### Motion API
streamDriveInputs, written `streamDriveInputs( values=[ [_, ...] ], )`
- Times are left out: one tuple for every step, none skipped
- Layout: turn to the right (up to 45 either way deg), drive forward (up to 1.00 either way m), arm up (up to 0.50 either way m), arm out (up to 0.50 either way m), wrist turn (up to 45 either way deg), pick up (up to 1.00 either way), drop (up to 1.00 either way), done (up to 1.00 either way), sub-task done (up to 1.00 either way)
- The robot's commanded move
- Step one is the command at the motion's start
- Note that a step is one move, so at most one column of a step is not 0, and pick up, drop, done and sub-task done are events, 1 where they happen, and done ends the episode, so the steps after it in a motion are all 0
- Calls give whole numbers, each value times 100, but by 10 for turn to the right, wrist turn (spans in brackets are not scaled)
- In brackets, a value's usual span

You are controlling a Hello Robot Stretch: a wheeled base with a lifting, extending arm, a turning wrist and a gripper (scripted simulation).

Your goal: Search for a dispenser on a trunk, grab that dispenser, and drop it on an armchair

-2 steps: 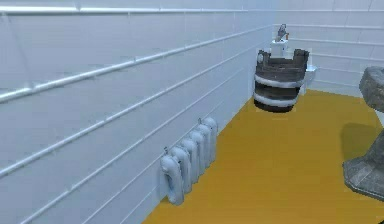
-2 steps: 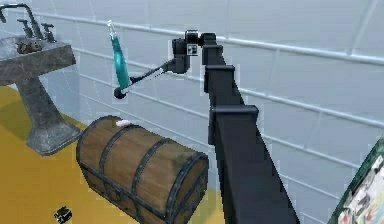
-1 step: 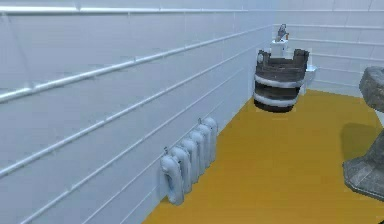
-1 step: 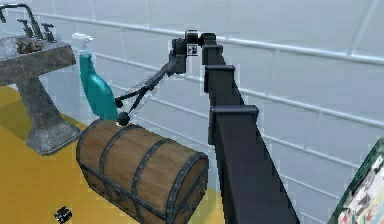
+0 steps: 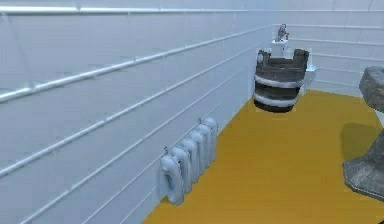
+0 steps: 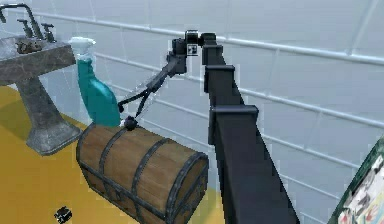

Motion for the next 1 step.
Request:
streamDriveInputs(
  values=[
    [0,0,0,-48,0,0,0,0,0]
  ],
)
